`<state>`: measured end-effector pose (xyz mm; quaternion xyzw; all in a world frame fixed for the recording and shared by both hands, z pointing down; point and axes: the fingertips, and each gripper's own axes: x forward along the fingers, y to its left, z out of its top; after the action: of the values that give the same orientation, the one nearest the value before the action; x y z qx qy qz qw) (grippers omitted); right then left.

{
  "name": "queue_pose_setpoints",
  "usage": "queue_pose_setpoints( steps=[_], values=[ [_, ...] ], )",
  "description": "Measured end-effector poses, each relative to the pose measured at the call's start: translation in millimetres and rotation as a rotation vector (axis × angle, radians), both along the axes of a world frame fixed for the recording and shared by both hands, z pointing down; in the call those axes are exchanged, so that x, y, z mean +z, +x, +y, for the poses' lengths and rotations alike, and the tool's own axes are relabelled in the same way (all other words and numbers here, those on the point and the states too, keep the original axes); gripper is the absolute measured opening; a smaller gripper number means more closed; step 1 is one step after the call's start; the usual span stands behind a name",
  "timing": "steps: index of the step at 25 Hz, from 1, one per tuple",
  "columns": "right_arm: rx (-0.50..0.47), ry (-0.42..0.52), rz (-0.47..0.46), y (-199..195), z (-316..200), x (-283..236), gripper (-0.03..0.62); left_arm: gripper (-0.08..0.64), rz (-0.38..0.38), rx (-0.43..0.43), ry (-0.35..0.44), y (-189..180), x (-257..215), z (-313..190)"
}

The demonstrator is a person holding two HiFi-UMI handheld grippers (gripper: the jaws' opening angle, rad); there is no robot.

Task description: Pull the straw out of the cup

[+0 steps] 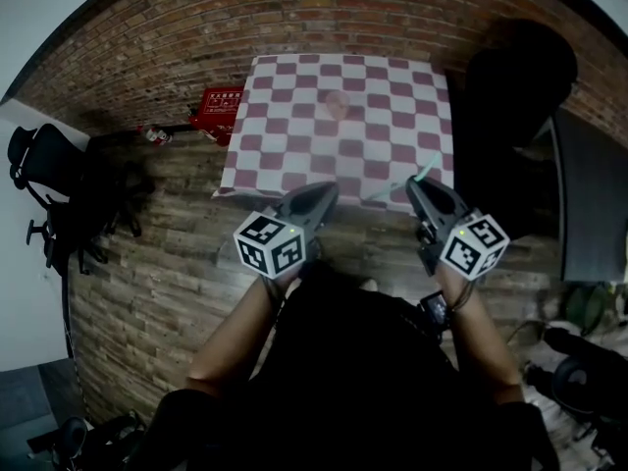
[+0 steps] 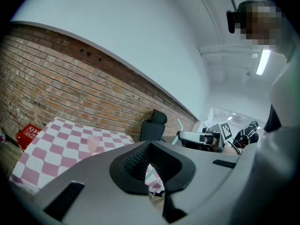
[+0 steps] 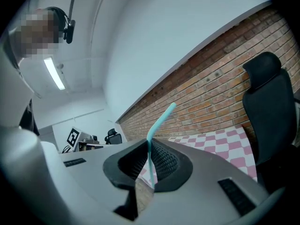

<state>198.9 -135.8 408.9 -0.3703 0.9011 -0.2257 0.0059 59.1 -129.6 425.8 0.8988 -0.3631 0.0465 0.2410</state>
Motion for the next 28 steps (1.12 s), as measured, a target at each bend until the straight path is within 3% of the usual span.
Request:
queue_pose_setpoints(
  steps=[9, 15, 28],
  values=[
    [-0.089, 0.018, -0.008, 5, 36, -9, 0.034, 0.012, -0.039, -0.051, -0.014, -7, 6, 46],
    [-0.112, 0.037, 0.011, 0, 53, -14, 0.034, 0.012, -0.056, -0.04, -0.001, -13, 3, 63],
    [-0.073, 0.016, 0.015, -49, 97, -15, 0.034, 0.012, -0.055, 0.012, -0.009, -69, 9, 99]
  ],
)
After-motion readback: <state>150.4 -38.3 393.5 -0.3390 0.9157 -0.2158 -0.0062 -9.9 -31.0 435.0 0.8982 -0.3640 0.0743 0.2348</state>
